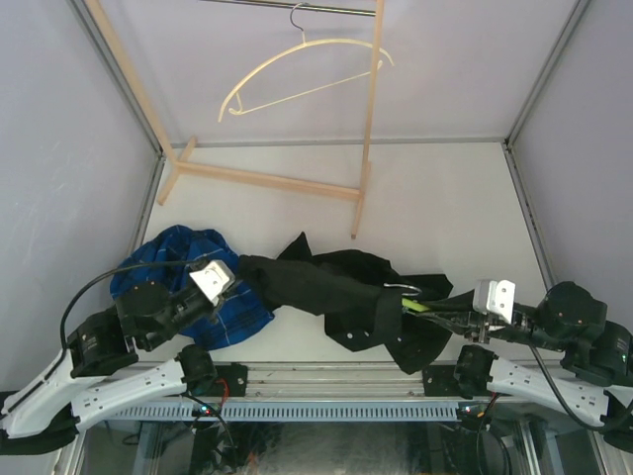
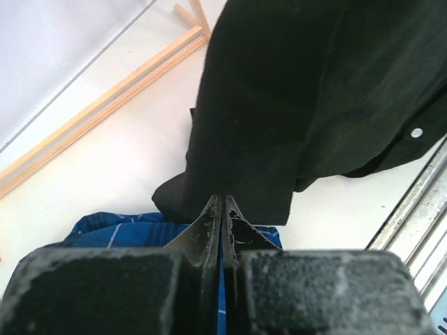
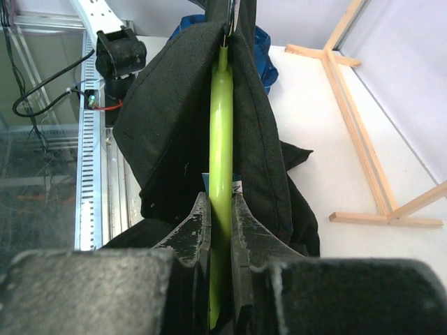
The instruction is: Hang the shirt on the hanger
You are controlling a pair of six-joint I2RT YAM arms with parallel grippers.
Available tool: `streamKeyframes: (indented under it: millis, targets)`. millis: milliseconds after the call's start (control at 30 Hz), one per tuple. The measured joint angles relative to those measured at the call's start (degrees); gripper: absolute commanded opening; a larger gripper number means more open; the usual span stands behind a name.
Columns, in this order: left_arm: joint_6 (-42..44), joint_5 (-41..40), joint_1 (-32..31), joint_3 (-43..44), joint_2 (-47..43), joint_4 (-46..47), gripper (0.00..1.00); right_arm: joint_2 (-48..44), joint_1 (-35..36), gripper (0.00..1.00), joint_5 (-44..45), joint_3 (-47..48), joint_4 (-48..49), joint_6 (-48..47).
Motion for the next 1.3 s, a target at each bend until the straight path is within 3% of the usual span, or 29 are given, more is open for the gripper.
streamKeyframes:
  millis: [67,100,167,300,467,667,933,1300]
  targets:
    - [0.2,-1.4,0.0,0.0,0.2,0.0,0.52,-0.4,0.0,0.00,0.4,0.2,-0.1,0.3]
    - [0.3,-1.7,0.0,0.0,0.0,0.0,0.64,-0.5,-0.1,0.00,0.5,0.2,-0.2,0.4]
    - [0.2,-1.4,0.0,0.0,-0.7,0.2,0.79,-0.3,-0.1,0.00,1.8,0.2,-0.3,0.9]
    - [-0.4,0.6,0.0,0.0,-3.7,3.2,0.96,0.6,-0.1,0.00,4.1,0.3,-0.2,1.7]
    - [-0.6,1.2,0.0,-0.7,-4.8,11.4,0.97,4.0,-0.1,0.00,5.8,0.3,1.3,2.4]
    - [-0.2,-3.7,0.0,-2.0,1.1,17.4,0.86,6.0,-0.1,0.00,3.9,0.3,3.1,3.0]
    - [1.7,-10.7,0.0,-2.0,7.0,19.4,0.58,5.7,-0.1,0.00,1.4,0.3,4.0,3.5]
    - [3.3,-14.5,0.0,-2.1,3.7,16.8,0.03,5.2,-0.1,0.00,1.7,0.3,3.9,3.7]
